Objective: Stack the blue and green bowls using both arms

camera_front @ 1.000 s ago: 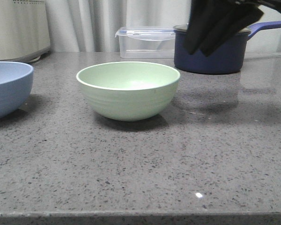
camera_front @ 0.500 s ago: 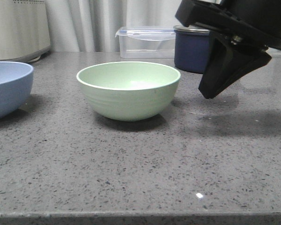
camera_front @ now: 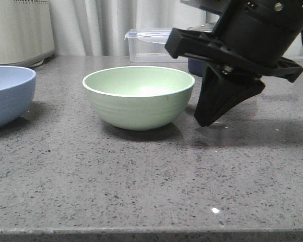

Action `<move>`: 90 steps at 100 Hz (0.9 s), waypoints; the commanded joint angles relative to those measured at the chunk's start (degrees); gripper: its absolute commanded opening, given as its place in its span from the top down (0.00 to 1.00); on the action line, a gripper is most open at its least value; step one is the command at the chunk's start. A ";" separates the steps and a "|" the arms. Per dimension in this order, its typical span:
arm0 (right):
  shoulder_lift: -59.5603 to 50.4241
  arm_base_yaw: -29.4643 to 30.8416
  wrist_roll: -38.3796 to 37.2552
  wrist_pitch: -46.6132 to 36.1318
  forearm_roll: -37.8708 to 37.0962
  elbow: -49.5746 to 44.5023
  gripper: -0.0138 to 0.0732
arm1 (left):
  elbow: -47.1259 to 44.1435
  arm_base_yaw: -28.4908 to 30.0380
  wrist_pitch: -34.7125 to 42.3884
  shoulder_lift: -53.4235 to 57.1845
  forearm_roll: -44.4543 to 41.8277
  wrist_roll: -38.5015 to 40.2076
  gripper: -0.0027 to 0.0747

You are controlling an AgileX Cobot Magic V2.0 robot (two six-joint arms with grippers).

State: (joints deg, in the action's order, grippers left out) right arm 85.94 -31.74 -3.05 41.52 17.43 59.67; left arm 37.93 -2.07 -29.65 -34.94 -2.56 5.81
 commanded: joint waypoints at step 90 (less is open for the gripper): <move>-1.42 -0.20 0.69 -5.65 3.98 1.24 0.93 | 3.80 -0.09 -2.41 -3.95 1.25 0.50 0.30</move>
State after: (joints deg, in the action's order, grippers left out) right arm 86.42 -31.83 -3.05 38.13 20.37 59.67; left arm 38.41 -2.07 -32.63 -36.35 -2.43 5.81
